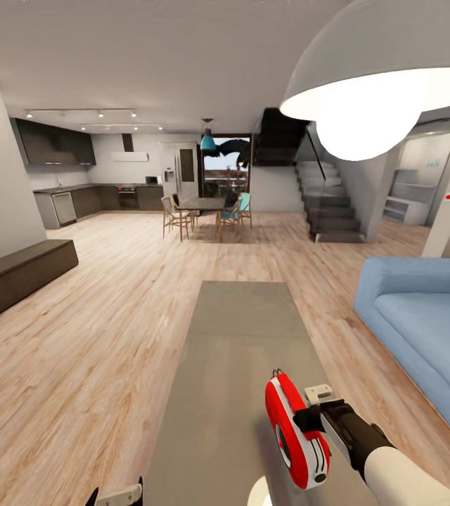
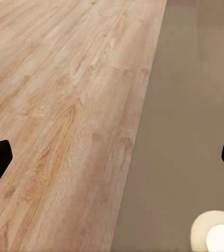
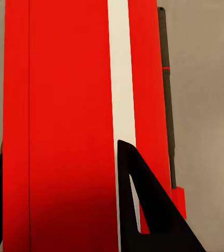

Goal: Turn on the radio receiver that's on the table in the living room.

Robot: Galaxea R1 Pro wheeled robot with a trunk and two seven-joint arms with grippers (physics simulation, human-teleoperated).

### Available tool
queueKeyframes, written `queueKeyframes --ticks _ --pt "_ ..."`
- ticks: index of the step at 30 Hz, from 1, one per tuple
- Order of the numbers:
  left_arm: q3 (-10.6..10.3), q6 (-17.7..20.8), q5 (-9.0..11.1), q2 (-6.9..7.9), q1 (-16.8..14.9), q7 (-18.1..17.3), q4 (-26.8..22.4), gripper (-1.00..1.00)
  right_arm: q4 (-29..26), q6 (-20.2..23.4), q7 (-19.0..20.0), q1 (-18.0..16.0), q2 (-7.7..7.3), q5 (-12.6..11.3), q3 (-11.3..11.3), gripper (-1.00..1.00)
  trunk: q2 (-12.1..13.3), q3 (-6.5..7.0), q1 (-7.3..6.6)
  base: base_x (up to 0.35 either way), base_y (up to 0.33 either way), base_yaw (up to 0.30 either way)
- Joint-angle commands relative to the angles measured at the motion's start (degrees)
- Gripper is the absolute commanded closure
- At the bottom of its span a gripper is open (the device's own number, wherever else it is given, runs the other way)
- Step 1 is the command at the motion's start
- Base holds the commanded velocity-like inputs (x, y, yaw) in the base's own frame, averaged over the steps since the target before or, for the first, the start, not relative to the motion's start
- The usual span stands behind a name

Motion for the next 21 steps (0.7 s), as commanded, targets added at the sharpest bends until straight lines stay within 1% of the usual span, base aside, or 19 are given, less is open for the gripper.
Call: queueKeyframes --ticks 1,21 --pt "0.00 0.00 -0.01 0.00 0.00 0.00 0.00 -1.00 -0.03 0.00 0.00 -0.01 0.00 -0.04 -0.02 1.00 0.41 0.19 -0.23 0.000 0.000 0.000" --pt "0.00 -0.06 0.04 0.60 0.00 0.00 -0.07 -1.00 -0.08 -0.10 0.24 -0.01 0.00 -0.03 -0.02 1.00 8.44 3.78 -4.62 0.000 0.000 0.000"
